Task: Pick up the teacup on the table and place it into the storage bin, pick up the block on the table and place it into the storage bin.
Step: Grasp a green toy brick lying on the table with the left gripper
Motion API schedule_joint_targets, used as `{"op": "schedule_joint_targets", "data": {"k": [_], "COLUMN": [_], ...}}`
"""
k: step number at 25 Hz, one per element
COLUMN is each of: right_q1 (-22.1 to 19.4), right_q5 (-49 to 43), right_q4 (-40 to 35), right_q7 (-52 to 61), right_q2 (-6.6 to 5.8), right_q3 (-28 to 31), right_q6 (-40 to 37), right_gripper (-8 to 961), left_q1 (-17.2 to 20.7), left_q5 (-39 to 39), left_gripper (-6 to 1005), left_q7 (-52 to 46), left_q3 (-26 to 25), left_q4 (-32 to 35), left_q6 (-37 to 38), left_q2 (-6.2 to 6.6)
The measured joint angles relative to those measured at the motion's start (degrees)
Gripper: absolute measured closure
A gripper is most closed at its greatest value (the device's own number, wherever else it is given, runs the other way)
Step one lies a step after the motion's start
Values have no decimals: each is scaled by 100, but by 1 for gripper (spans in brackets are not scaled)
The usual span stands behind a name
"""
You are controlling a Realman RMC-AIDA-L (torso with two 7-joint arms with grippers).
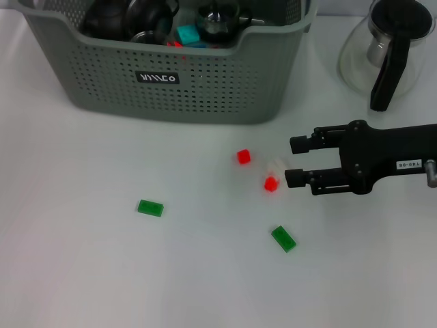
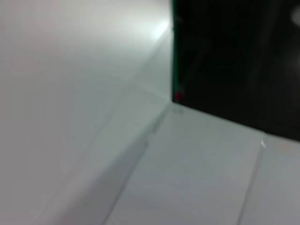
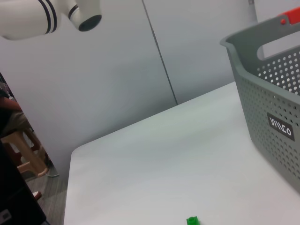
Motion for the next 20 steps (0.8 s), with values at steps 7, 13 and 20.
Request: {"op": "schedule_joint_targets", "data": {"k": [7, 13, 20], "right_q1": [7, 2, -16], "right_q5": [0, 0, 0], "right_q4": [0, 1, 1], "right_q7": [20, 19, 19], "right_q2": [-18, -14, -11], "right_q3": [-1, 0, -1], "right_q6": [-7, -9, -10], "right_gripper": [239, 240, 241], "left_q1": [428, 489, 461], "left_q5": [2923, 5082, 7031], "left_gripper": [214, 236, 266], "left_q7": [204, 279, -95], "left_q3": [1062, 2355, 3456], "left_q4": [1391, 2006, 2782], "left_q6": [436, 370, 42], "left_q2": [-285, -560, -932]}}
